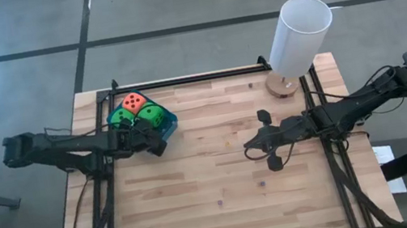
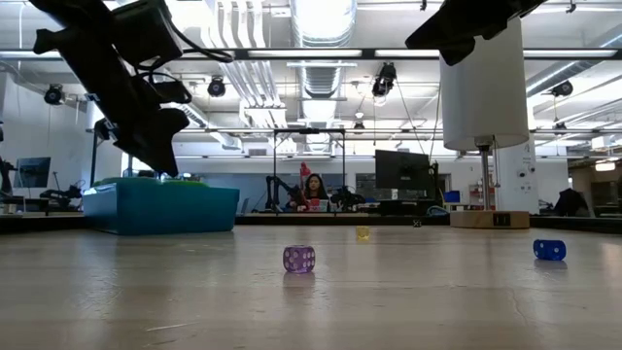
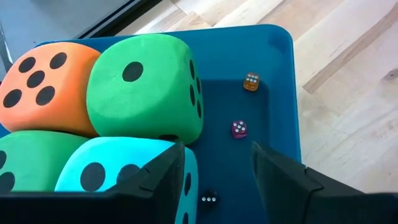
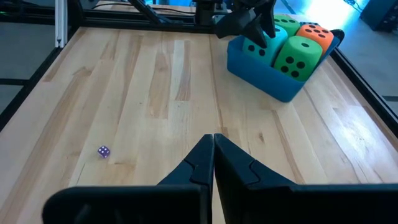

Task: Pick & Place Dice
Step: Put the small yellow dice into the blue bin

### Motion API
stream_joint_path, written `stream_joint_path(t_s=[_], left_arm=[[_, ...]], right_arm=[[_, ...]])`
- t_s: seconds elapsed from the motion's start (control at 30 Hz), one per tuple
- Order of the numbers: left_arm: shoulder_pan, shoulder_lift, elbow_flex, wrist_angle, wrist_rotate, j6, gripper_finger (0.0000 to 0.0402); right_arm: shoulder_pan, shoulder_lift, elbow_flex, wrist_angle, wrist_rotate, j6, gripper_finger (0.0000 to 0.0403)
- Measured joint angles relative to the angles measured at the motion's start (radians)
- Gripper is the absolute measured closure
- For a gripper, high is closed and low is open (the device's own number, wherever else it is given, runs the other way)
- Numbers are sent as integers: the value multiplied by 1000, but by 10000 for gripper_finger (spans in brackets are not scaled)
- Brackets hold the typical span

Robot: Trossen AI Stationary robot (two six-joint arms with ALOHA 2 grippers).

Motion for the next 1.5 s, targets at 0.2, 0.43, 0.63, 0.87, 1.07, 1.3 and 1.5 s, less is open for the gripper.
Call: stream_joint_path(t_s=[0.2, 0.43, 0.63, 0.87, 1.07, 1.3, 1.5], left_arm=[[0, 0, 27, 0, 1, 2, 204], [-34, 0, 66, 0, 19, 3, 195], [-79, 0, 101, 9, 19, 28, 189], [-141, 0, 132, 63, 19, 87, 189], [-187, 0, 134, 144, 19, 164, 201], [-217, 0, 134, 223, 22, 213, 212], [-220, 0, 134, 267, 97, 263, 218]], right_arm=[[0, 0, 0, 0, 0, -7, 394], [0, 0, 0, 0, 0, 5, 394], [0, 0, 0, 0, 0, 6, 394], [0, 0, 0, 0, 0, 8, 394], [0, 2, 0, -21, 0, 32, 394], [0, 4, -48, -91, -1, 124, 394], [-5, 5, -124, -86, 7, 181, 394]])
